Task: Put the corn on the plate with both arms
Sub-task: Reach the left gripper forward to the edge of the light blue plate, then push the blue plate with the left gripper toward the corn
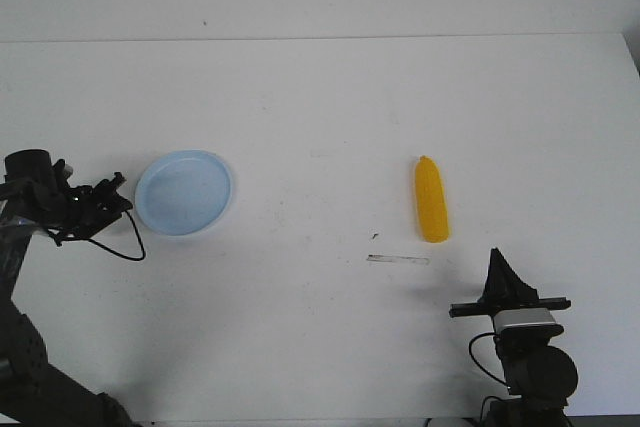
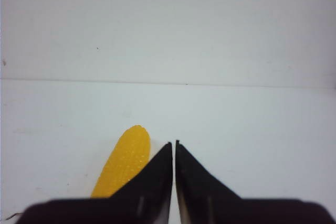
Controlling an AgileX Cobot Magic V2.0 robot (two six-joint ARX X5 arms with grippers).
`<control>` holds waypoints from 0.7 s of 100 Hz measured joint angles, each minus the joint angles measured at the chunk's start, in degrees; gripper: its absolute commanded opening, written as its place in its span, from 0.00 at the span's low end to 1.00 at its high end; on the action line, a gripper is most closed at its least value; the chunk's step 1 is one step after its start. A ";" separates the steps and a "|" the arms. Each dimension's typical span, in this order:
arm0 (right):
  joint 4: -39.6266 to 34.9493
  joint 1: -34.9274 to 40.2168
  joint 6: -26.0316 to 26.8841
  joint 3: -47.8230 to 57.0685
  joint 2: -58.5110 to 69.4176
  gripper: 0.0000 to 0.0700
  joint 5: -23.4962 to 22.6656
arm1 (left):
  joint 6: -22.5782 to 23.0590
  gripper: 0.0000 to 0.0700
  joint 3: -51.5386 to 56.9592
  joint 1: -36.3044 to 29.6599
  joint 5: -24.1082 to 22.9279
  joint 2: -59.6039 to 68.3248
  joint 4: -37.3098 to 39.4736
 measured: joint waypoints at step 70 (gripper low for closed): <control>0.00 -0.02 0.00 0.00 0.00 0.01 0.00 | 0.96 0.34 0.00 -4.46 0.11 2.49 3.23</control>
